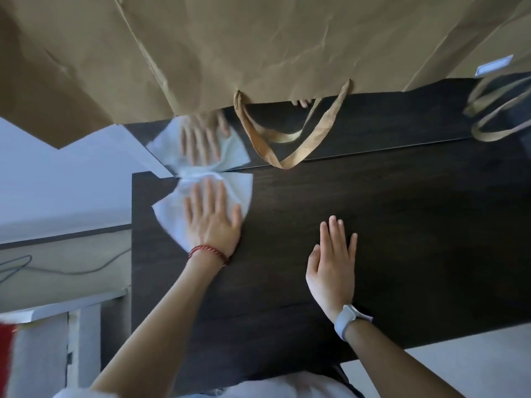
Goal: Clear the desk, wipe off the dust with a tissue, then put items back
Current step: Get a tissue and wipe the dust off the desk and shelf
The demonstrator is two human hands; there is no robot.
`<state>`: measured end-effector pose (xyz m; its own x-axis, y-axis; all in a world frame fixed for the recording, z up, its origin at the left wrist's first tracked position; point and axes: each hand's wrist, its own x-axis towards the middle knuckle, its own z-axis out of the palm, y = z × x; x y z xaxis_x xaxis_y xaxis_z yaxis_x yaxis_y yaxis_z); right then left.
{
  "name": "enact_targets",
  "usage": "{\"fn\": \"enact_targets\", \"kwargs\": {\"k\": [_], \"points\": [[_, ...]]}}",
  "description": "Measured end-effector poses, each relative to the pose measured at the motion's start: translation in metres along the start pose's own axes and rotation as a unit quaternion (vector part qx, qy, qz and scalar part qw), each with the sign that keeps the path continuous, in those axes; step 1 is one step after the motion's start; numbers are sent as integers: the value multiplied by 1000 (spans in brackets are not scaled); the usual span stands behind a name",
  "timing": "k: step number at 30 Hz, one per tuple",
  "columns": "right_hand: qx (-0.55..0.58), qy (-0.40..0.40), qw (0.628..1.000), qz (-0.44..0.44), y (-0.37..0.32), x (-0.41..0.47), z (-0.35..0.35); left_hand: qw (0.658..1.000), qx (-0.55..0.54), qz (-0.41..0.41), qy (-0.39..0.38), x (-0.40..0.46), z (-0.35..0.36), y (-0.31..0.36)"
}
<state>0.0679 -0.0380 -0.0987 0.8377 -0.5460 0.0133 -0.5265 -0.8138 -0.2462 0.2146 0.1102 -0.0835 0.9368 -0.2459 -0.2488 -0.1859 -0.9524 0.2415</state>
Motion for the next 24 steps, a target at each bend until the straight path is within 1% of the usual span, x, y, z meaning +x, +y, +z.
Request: {"fn": "enact_targets", "kwargs": {"k": [2,4,6,9,10,11,13,15,16,18,20,24], "points": [[0,5,1000,2,0,0,1,993,34,112,-2,9,7,33],[-1,11,1000,4,0,0,1,979,59,195,-18,16,11,60],[1,15,1000,2,1,-1,1,964,78,251,-34,23,11,73],[1,20,1000,-1,2,1,1,949,107,293,-42,26,12,69],[1,21,1000,-1,2,1,0,950,111,289,-46,22,13,62],[1,21,1000,-3,2,1,0,958,103,265,-48,17,13,52],[2,18,1000,-6,4,0,-1,983,67,169,-38,6,10,23],[8,23,1000,-7,4,0,-3,996,44,80,-7,3,-1,-13],[11,23,1000,-7,3,0,-3,997,42,58,1,4,-7,-30],[16,27,999,-7,1,0,-2,997,50,50,0,7,-17,-54],[23,35,999,-10,1,1,-1,999,40,29,-4,6,-19,-66],[33,35,999,-12,-1,0,0,999,17,-50,8,-9,-15,-81]]}}
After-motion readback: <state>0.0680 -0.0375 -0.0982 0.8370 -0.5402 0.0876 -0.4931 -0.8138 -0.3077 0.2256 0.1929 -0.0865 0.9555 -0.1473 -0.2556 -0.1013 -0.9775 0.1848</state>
